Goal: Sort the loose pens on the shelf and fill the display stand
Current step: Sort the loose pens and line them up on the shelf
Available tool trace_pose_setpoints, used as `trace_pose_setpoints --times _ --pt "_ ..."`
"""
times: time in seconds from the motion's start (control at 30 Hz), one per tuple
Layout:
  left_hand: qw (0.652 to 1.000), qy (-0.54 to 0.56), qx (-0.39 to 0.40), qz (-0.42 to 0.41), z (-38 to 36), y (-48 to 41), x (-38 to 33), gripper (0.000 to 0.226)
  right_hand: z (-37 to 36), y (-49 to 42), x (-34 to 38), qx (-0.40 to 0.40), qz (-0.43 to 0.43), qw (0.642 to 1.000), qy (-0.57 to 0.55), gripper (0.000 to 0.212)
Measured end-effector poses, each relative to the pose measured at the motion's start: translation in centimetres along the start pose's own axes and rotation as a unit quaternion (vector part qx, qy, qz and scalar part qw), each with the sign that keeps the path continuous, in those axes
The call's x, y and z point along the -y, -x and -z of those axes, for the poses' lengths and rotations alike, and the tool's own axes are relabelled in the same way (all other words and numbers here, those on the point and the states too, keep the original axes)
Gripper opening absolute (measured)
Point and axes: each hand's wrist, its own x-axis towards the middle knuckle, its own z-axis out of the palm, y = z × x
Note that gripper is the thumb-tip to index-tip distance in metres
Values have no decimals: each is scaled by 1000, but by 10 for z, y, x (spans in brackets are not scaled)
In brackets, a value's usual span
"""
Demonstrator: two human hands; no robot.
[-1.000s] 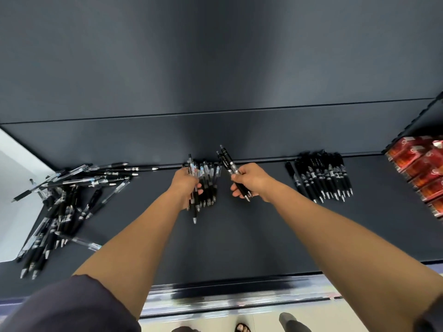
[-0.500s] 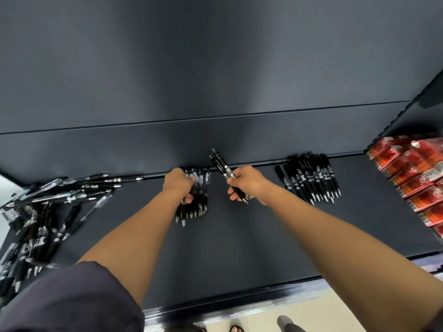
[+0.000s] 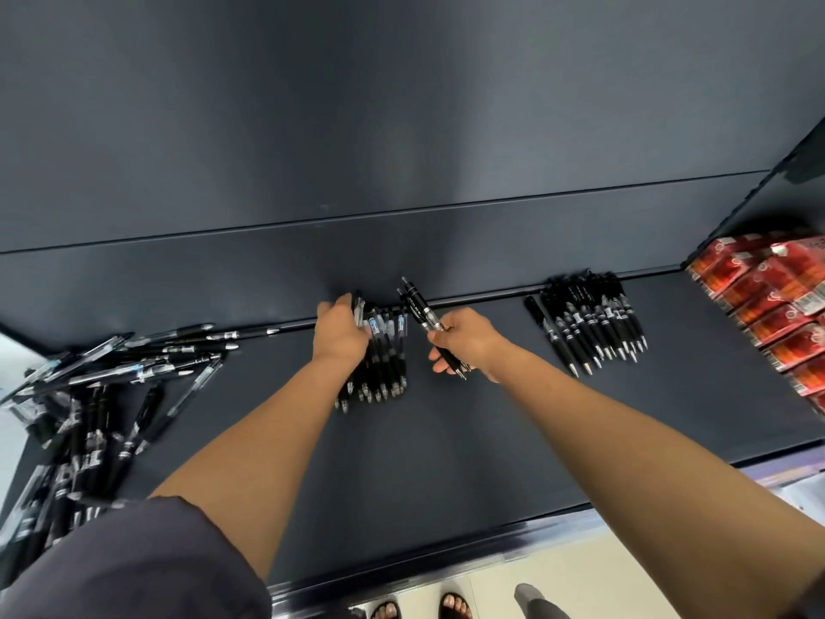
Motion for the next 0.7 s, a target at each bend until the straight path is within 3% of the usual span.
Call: trace_pose_setpoints --times 0.3,0.4,0.53,0.7 --pt "999 -18 26 -21 -8 5 19 54 -12 -2 2 -34 -26 998 49 21" --pt "995 -94 1 -28 -8 6 18 54 -11 -1 -1 -69 -47 994 67 20" --pt "982 -142 -46 -113 -19 6 -4 37 7 3 -14 -138 -76 983 93 19" --pt "965 -123 64 -221 -54 9 -55 28 59 12 -40 -213 -105 957 164 26"
